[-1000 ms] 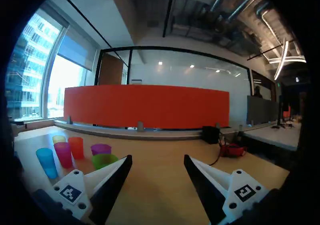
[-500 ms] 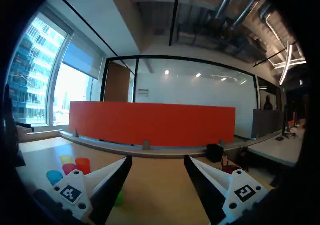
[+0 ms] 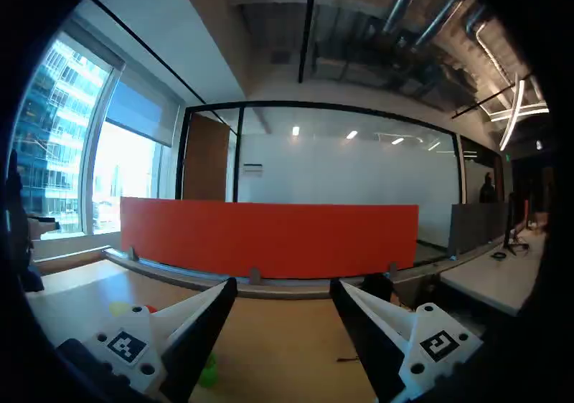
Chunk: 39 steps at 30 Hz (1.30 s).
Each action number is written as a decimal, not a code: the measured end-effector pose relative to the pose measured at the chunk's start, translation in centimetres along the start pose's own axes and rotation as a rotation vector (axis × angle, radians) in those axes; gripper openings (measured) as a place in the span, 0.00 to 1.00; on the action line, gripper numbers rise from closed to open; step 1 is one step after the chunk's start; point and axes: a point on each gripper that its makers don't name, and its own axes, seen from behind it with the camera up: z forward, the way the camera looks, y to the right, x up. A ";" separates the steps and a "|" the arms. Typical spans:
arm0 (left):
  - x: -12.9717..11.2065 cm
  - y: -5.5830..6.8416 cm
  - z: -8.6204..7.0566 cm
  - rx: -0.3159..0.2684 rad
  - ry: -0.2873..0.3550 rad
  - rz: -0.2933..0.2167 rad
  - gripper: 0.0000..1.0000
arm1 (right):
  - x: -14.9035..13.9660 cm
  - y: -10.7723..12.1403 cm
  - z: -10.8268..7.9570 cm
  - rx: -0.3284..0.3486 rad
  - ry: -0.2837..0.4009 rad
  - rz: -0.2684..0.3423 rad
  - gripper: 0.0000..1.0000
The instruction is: Pour water
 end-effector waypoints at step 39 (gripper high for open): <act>1.6 6.4 0.5 -0.342 -0.070 -0.009 0.93 | 2.7 -8.0 0.8 0.385 -0.049 -0.029 1.00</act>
